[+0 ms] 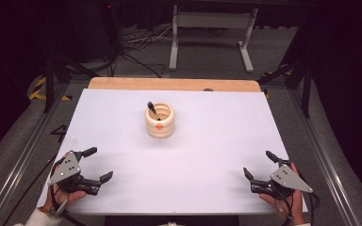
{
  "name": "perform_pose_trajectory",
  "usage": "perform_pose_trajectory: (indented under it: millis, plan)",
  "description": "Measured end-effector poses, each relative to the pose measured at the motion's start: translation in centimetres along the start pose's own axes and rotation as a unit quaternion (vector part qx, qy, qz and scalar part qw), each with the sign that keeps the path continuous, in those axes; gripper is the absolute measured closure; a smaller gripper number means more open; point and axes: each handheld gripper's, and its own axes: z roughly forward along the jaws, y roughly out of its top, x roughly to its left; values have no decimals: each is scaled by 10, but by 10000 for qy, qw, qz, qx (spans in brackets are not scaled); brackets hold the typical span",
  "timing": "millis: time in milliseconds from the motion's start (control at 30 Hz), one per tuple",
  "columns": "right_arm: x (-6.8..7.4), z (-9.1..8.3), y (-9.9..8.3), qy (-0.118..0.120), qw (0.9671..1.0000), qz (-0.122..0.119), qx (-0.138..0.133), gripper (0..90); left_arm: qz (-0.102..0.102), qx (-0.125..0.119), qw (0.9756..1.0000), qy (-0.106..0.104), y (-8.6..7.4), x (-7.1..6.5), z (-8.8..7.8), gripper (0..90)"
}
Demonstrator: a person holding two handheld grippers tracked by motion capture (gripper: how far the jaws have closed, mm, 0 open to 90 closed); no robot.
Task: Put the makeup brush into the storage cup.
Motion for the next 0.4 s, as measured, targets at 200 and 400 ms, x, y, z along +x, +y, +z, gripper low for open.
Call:
perform_pose_trajectory:
  millis: [200,400]
  plan:
    - [0,1,0,16,10000,-8,-19,68,-3,18,10000,18,-1,1,1,29]
    - [-1,0,0,8,10000,19,-26,68,-15,11,10000,24,0,1,2,29]
